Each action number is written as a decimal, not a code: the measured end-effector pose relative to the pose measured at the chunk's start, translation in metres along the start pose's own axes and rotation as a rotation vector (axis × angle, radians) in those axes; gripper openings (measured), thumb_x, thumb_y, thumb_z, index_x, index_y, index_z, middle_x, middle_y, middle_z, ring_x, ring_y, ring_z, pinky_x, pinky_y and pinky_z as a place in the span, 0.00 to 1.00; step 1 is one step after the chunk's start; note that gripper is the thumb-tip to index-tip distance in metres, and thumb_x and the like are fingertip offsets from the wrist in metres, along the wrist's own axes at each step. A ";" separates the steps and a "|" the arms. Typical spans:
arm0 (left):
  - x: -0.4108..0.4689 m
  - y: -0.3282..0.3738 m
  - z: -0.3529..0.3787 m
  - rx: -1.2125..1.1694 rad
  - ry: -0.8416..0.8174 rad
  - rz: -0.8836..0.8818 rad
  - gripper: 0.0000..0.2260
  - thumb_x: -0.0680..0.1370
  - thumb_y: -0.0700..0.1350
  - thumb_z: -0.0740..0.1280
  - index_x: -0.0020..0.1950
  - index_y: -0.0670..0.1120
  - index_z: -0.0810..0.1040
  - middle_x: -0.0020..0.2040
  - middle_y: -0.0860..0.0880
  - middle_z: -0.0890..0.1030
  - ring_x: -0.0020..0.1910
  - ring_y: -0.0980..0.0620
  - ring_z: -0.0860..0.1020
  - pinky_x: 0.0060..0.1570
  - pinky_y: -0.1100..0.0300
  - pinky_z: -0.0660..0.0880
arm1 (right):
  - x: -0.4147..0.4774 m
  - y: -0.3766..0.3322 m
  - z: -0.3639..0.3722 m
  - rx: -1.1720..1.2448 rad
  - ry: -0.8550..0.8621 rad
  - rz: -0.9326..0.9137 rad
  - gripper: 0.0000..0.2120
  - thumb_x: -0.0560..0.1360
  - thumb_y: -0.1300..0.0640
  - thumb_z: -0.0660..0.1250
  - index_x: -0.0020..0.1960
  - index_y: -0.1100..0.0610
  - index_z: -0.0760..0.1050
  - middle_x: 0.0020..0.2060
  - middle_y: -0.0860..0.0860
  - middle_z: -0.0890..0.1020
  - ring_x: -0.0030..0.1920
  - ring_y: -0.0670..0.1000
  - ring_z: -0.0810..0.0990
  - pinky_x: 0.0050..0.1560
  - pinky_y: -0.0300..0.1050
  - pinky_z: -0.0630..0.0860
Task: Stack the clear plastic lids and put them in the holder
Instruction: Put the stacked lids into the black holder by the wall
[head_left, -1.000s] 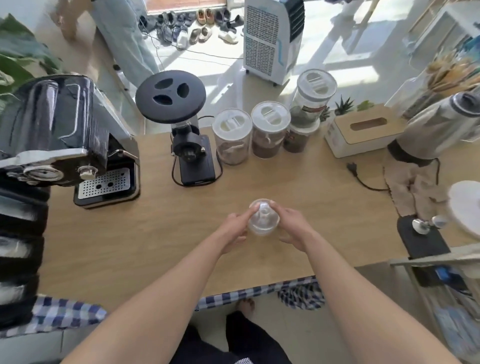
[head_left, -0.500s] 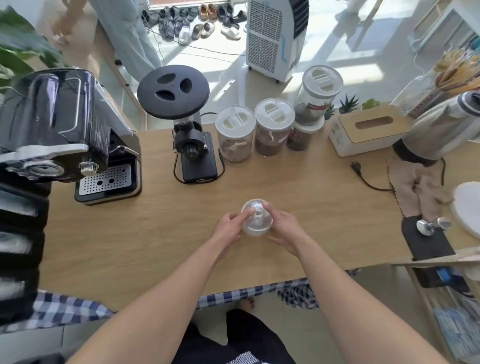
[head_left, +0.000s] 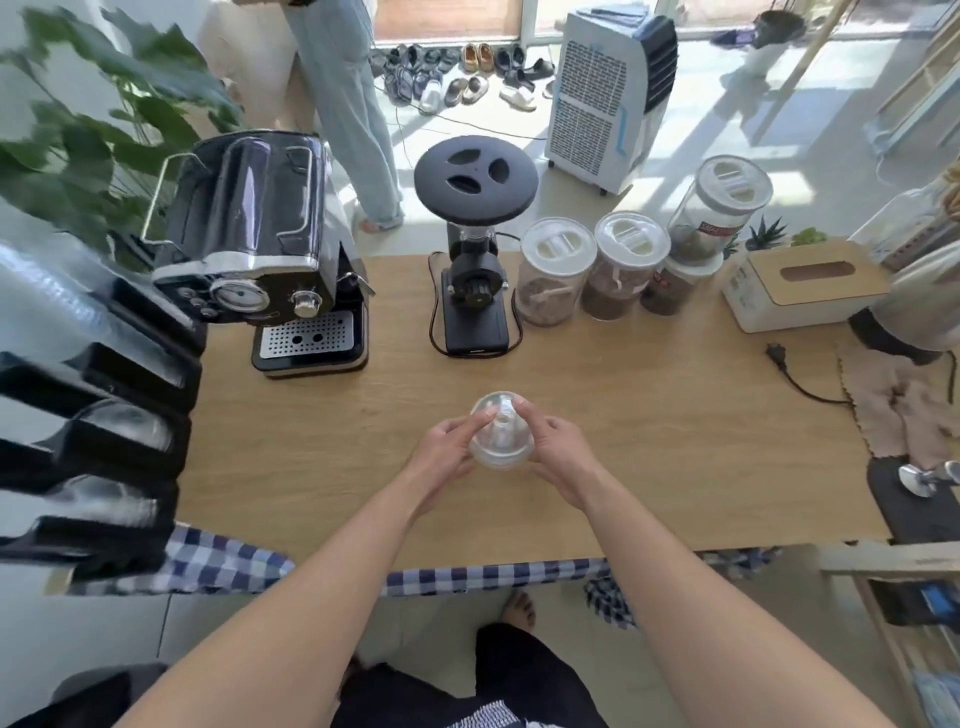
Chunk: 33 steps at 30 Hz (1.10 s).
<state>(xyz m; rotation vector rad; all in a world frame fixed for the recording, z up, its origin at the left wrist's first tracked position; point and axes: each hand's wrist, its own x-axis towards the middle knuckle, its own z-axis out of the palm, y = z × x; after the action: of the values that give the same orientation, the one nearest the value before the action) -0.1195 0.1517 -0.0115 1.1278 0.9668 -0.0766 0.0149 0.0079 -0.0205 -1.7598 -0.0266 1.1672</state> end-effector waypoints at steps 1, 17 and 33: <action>-0.008 0.001 -0.013 -0.003 0.000 0.011 0.33 0.76 0.65 0.79 0.72 0.46 0.78 0.65 0.47 0.85 0.65 0.48 0.84 0.74 0.47 0.77 | -0.004 -0.002 0.013 -0.008 -0.005 -0.008 0.51 0.62 0.16 0.75 0.68 0.54 0.83 0.50 0.46 0.88 0.49 0.47 0.85 0.56 0.51 0.82; -0.132 0.032 -0.259 0.186 -0.018 0.115 0.46 0.72 0.71 0.80 0.77 0.41 0.73 0.70 0.46 0.81 0.67 0.50 0.82 0.73 0.49 0.79 | -0.092 -0.050 0.238 -0.129 -0.216 -0.071 0.52 0.67 0.18 0.73 0.77 0.54 0.77 0.69 0.52 0.85 0.65 0.55 0.87 0.72 0.55 0.82; -0.241 0.084 -0.449 0.335 0.071 0.236 0.41 0.71 0.74 0.79 0.69 0.44 0.80 0.63 0.46 0.88 0.61 0.51 0.89 0.69 0.49 0.81 | -0.153 -0.119 0.420 -0.267 -0.379 -0.245 0.40 0.78 0.23 0.67 0.75 0.53 0.81 0.61 0.52 0.90 0.60 0.52 0.90 0.71 0.52 0.82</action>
<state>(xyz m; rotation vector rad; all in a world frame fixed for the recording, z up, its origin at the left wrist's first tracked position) -0.4989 0.4478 0.1761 1.5556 0.8968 -0.0073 -0.3105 0.2899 0.1493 -1.6766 -0.6324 1.3426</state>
